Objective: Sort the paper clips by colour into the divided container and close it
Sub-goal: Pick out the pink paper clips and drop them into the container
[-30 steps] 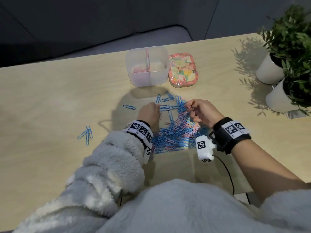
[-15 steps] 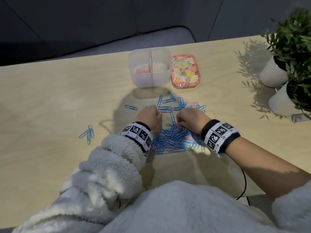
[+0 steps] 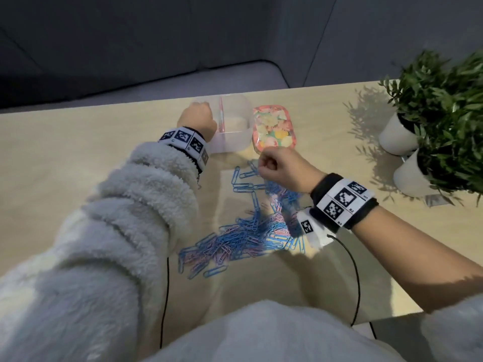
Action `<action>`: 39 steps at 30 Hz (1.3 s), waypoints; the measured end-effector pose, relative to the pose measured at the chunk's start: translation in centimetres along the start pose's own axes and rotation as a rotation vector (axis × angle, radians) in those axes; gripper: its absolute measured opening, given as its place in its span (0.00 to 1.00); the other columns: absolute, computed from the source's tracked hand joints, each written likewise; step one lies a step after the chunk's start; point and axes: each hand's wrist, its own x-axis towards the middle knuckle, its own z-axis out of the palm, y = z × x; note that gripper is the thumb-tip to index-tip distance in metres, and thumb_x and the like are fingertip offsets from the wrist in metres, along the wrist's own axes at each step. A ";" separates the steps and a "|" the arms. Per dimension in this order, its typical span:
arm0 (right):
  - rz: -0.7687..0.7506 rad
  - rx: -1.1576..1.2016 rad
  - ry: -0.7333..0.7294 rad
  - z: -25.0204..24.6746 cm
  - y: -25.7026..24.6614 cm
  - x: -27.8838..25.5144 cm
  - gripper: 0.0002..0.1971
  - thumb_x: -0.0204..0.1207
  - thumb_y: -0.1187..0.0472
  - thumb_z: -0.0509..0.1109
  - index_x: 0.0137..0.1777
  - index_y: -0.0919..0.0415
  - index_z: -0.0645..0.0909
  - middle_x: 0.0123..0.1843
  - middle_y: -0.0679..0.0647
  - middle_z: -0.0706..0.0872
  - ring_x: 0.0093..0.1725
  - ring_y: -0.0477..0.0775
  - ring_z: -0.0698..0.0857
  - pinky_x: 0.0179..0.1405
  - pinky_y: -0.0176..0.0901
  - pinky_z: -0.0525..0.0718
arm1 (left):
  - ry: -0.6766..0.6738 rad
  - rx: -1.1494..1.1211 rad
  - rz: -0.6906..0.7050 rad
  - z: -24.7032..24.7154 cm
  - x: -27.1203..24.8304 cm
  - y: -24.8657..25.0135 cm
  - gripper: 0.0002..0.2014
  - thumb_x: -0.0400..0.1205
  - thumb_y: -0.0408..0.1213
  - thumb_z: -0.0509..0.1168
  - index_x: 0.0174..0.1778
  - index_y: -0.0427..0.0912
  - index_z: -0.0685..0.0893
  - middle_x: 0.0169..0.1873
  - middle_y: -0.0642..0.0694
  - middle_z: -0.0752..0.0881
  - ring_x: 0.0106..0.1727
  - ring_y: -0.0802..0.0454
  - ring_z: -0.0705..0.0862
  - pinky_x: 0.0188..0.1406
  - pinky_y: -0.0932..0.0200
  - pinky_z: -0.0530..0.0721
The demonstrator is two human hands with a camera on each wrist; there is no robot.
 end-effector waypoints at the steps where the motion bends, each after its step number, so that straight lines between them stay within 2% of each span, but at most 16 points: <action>1: 0.008 0.026 0.034 -0.4 -0.7 0.9 0.08 0.73 0.68 0.67 0.35 0.59 0.75 0.26 0.45 0.71 0.26 0.40 0.68 0.27 0.28 0.67 | -0.016 -0.009 0.002 0.3 0.1 -0.3 0.15 0.78 0.27 0.55 0.60 0.32 0.76 0.60 0.31 0.81 0.61 0.34 0.79 0.57 0.47 0.77; 5: 0.068 0.116 0.164 -1.1 -3.7 5.9 0.17 0.73 0.66 0.65 0.26 0.53 0.64 0.26 0.47 0.70 0.28 0.44 0.69 0.25 0.29 0.66 | 0.045 -0.171 0.079 1.0 -1.5 -1.8 0.23 0.79 0.20 0.52 0.71 0.33 0.72 0.71 0.33 0.75 0.71 0.38 0.74 0.71 0.53 0.68; 7: 0.085 0.234 0.216 -0.7 -4.8 9.0 0.18 0.72 0.64 0.64 0.25 0.53 0.61 0.25 0.47 0.67 0.27 0.46 0.67 0.27 0.37 0.66 | 0.192 -0.231 0.178 1.5 -3.5 -2.7 0.25 0.76 0.17 0.51 0.69 0.31 0.75 0.73 0.34 0.73 0.74 0.39 0.72 0.75 0.55 0.63; 10: 0.154 0.442 0.251 0.4 -6.2 13.1 0.16 0.72 0.64 0.63 0.26 0.55 0.63 0.24 0.49 0.69 0.23 0.47 0.69 0.22 0.34 0.67 | 0.290 -0.337 0.225 3.0 -7.4 -3.9 0.25 0.74 0.15 0.51 0.65 0.31 0.79 0.71 0.34 0.75 0.73 0.39 0.73 0.74 0.55 0.64; 13: 0.197 0.555 0.240 1.9 -6.8 15.9 0.17 0.76 0.66 0.62 0.28 0.56 0.64 0.26 0.55 0.70 0.22 0.49 0.74 0.19 0.33 0.68 | 0.182 -0.385 0.167 4.6 -11.7 -4.4 0.19 0.79 0.19 0.53 0.60 0.35 0.83 0.64 0.38 0.80 0.68 0.43 0.75 0.69 0.60 0.67; 16: 0.317 0.587 0.142 3.8 -6.2 17.1 0.13 0.74 0.68 0.60 0.29 0.58 0.67 0.27 0.56 0.74 0.28 0.57 0.78 0.24 0.40 0.79 | -0.007 -0.408 0.163 6.7 -15.0 -4.8 0.15 0.80 0.24 0.56 0.54 0.39 0.85 0.58 0.43 0.83 0.63 0.47 0.77 0.63 0.61 0.71; 20: 0.352 0.514 0.084 4.5 -5.8 17.0 0.14 0.79 0.68 0.55 0.31 0.59 0.70 0.30 0.55 0.70 0.29 0.57 0.79 0.18 0.35 0.78 | -0.145 -0.422 0.186 8.6 -16.9 -4.9 0.15 0.79 0.25 0.56 0.52 0.42 0.86 0.53 0.45 0.85 0.58 0.47 0.79 0.59 0.58 0.75; 22: 0.325 0.527 0.047 4.1 -6.1 16.4 0.12 0.80 0.70 0.53 0.47 0.61 0.79 0.42 0.56 0.78 0.44 0.60 0.82 0.40 0.50 0.89 | -0.179 -0.413 0.206 9.0 -16.9 -4.3 0.16 0.79 0.24 0.55 0.52 0.42 0.86 0.53 0.44 0.85 0.58 0.46 0.80 0.59 0.57 0.75; 24: 0.277 0.477 0.071 2.9 -6.5 15.4 0.19 0.79 0.74 0.52 0.61 0.65 0.81 0.58 0.60 0.82 0.58 0.58 0.80 0.58 0.50 0.83 | -0.197 -0.380 0.235 9.2 -16.5 -3.7 0.16 0.78 0.25 0.56 0.52 0.42 0.86 0.53 0.43 0.86 0.57 0.45 0.81 0.60 0.53 0.77; 26: 0.204 0.499 0.166 1.2 -6.4 13.8 0.18 0.78 0.76 0.53 0.60 0.70 0.81 0.57 0.60 0.84 0.55 0.52 0.81 0.55 0.38 0.81 | -0.200 -0.347 0.263 9.2 -16.0 -3.2 0.15 0.78 0.26 0.57 0.52 0.42 0.87 0.53 0.43 0.86 0.56 0.43 0.81 0.59 0.51 0.77; 28: 0.184 0.605 0.249 -0.2 -5.5 11.3 0.15 0.77 0.78 0.54 0.50 0.69 0.83 0.43 0.56 0.84 0.39 0.43 0.84 0.38 0.27 0.81 | -0.201 -0.322 0.290 9.3 -15.5 -2.8 0.13 0.79 0.28 0.59 0.52 0.42 0.86 0.52 0.42 0.86 0.55 0.42 0.81 0.58 0.49 0.77; 30: 0.255 0.696 0.274 -0.9 -3.5 8.0 0.17 0.77 0.80 0.52 0.39 0.64 0.78 0.34 0.55 0.81 0.24 0.37 0.82 0.25 0.25 0.79 | -0.213 -0.283 0.348 9.8 -15.2 -2.3 0.13 0.79 0.30 0.59 0.53 0.43 0.86 0.53 0.42 0.86 0.54 0.40 0.81 0.57 0.47 0.77; 32: 0.321 0.616 0.235 -0.8 -0.3 4.2 0.17 0.77 0.79 0.52 0.38 0.63 0.77 0.32 0.56 0.80 0.17 0.36 0.79 0.22 0.27 0.78 | -0.243 -0.220 0.435 10.6 -15.3 -1.6 0.16 0.78 0.30 0.56 0.57 0.44 0.85 0.56 0.42 0.84 0.55 0.38 0.80 0.59 0.45 0.77; 34: 0.339 0.383 0.158 -0.2 2.8 0.6 0.16 0.78 0.77 0.55 0.40 0.61 0.80 0.33 0.53 0.83 0.19 0.33 0.80 0.26 0.29 0.79 | -0.254 -0.156 0.487 11.3 -15.6 -0.8 0.17 0.79 0.30 0.57 0.62 0.43 0.82 0.60 0.41 0.82 0.57 0.37 0.79 0.61 0.45 0.76; 36: 0.336 0.183 0.079 0.8 5.3 -2.2 0.14 0.76 0.76 0.60 0.40 0.62 0.84 0.40 0.56 0.88 0.30 0.32 0.83 0.38 0.35 0.79 | -0.245 -0.098 0.511 11.7 -15.8 -0.1 0.18 0.80 0.30 0.56 0.64 0.41 0.80 0.63 0.40 0.81 0.57 0.36 0.79 0.62 0.46 0.77; 39: 0.361 0.027 0.036 2.2 7.0 -5.1 0.11 0.76 0.72 0.63 0.49 0.68 0.87 0.51 0.62 0.90 0.49 0.55 0.87 0.53 0.42 0.80 | -0.233 -0.002 0.543 11.8 -15.8 0.4 0.23 0.78 0.37 0.47 0.64 0.41 0.79 0.62 0.41 0.82 0.55 0.35 0.80 0.57 0.44 0.80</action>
